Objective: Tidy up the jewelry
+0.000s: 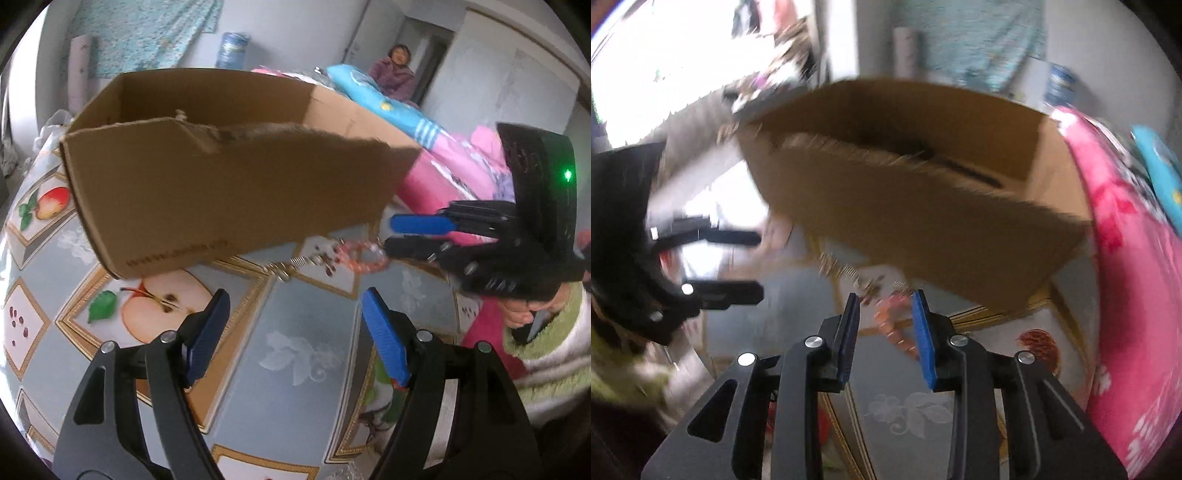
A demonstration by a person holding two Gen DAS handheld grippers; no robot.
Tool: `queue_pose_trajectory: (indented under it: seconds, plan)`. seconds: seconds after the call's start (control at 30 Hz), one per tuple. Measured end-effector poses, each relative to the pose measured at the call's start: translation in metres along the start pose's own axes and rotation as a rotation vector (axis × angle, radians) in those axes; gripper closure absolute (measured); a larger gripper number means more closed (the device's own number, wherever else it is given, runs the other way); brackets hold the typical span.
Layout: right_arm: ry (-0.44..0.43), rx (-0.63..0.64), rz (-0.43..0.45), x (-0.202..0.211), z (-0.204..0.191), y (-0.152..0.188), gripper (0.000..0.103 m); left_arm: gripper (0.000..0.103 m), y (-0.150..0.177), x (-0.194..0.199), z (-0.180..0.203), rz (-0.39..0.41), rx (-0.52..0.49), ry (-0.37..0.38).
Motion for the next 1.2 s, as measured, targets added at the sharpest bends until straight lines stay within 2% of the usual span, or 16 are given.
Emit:
queue_pose_trajectory:
  seconds: [0.07,0.17,0.23,0.3,0.33,0.37,0.53,0.73,0.93,1.07,1.17,1.2]
  plan:
    - [0.012,0.041,-0.031,-0.012,-0.009,0.003,0.074,0.032,0.002,-0.002,0.004,-0.005,-0.017,-0.002]
    - [0.076,0.067,-0.067,-0.028,-0.009,0.007,0.074,0.032,0.003,-0.003,0.006,-0.013,-0.023,0.001]
    - [0.075,0.063,-0.085,-0.034,-0.009,0.008,0.074,0.032,0.004,-0.003,0.007,-0.010,-0.024,0.000]
    - [0.034,0.039,-0.087,-0.036,-0.006,0.010,0.082,0.032,0.004,-0.003,0.007,-0.009,-0.017,0.005]
    - [0.022,0.032,-0.091,-0.036,-0.005,0.009,0.093,0.032,0.003,-0.002,0.006,-0.010,-0.014,0.006]
    - [0.024,0.019,-0.088,-0.035,-0.001,0.008,0.093,0.032,0.003,-0.003,0.006,-0.010,-0.012,0.004]
    - [-0.027,-0.078,-0.001,-0.007,0.018,-0.003,0.093,0.032,0.004,0.000,0.005,-0.015,-0.014,0.001]
    - [-0.152,-0.149,0.091,0.025,0.017,-0.023,0.093,0.032,0.012,0.005,0.000,-0.039,0.001,-0.008]
    - [-0.310,-0.101,0.134,0.023,-0.024,-0.046,0.093,0.032,0.029,0.022,-0.006,-0.060,0.011,-0.035]
    - [-0.368,-0.007,0.111,-0.006,-0.074,-0.070,0.093,0.032,0.041,0.033,-0.013,-0.066,0.044,-0.058]
    - [-0.448,0.003,0.071,-0.028,-0.103,-0.083,0.093,0.032,0.049,0.041,-0.020,-0.066,0.068,-0.080]
    - [-0.451,0.003,0.054,-0.034,-0.107,-0.086,0.093,0.032,0.051,0.044,-0.022,-0.062,0.075,-0.087]
Point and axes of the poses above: each gripper's, at about its wrist camera, not at the fingertips, and x roughly against the way its jaws point, z to its right, y to its underside, the point moved 4 cm from there along -x, roughly the way its jaws point, and after that the axes turned 4 degrees about -z, right-handed, at the moved point
